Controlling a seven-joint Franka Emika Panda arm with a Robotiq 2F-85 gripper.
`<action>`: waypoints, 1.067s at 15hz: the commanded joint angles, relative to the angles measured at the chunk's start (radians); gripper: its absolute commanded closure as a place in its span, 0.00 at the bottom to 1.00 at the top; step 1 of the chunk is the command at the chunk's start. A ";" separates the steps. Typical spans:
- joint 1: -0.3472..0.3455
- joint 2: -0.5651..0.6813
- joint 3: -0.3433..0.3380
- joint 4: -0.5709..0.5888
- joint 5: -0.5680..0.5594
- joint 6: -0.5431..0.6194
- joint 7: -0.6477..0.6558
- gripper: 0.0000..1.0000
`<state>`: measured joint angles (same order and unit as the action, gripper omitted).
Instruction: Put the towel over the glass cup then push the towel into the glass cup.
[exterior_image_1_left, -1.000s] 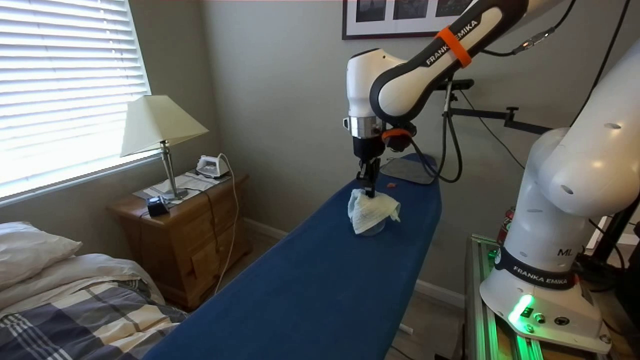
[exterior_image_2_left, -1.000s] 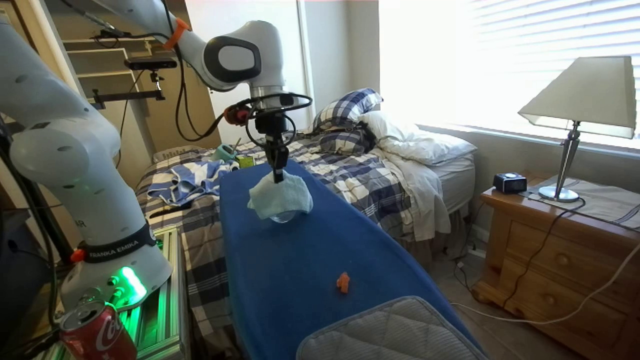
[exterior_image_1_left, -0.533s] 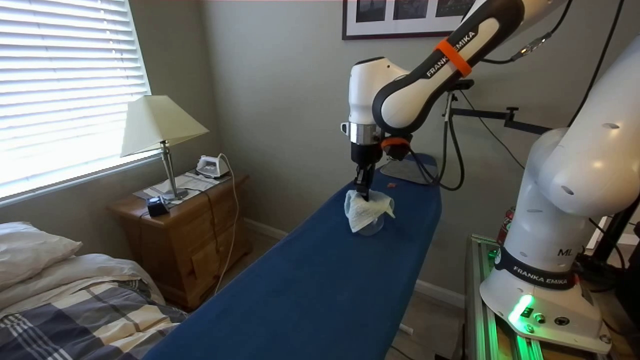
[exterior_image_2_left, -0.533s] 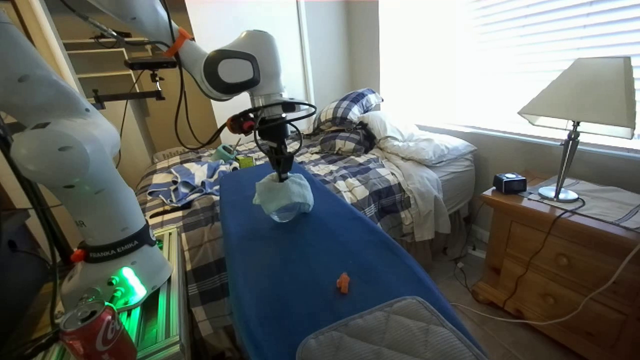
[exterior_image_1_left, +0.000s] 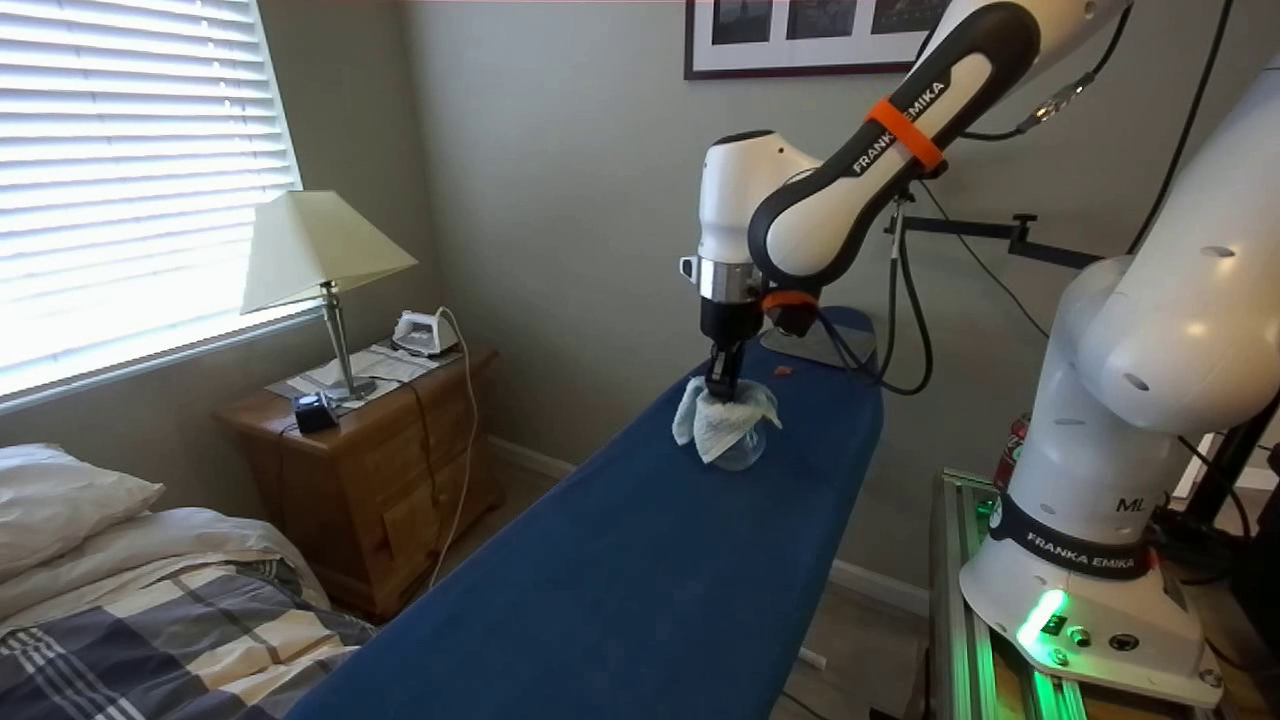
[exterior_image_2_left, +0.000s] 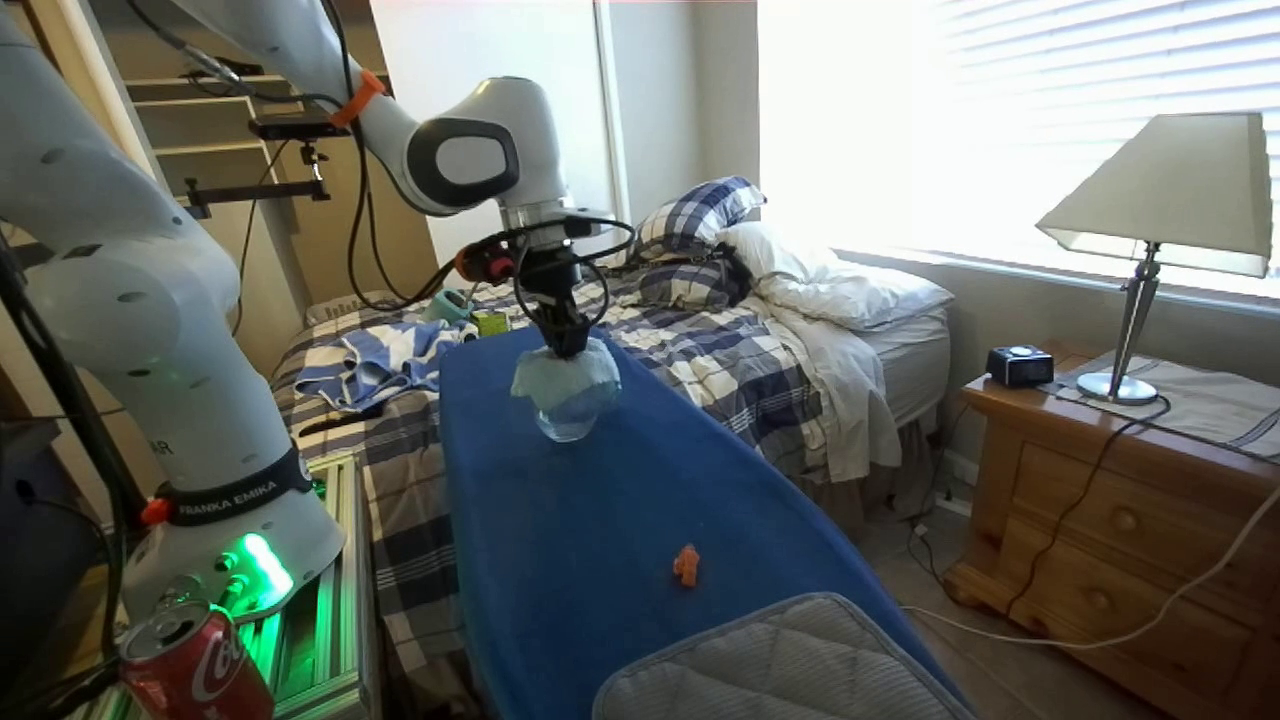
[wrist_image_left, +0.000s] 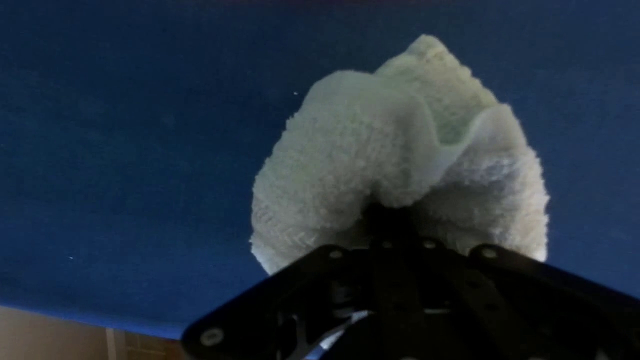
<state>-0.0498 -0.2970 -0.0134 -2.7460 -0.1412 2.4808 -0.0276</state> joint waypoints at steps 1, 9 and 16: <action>0.014 0.013 -0.009 0.001 0.024 0.014 -0.027 1.00; 0.016 -0.061 -0.007 -0.002 0.023 -0.015 -0.025 1.00; 0.015 -0.120 -0.004 0.002 0.019 -0.048 -0.018 1.00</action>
<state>-0.0456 -0.3686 -0.0129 -2.7418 -0.1412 2.4644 -0.0299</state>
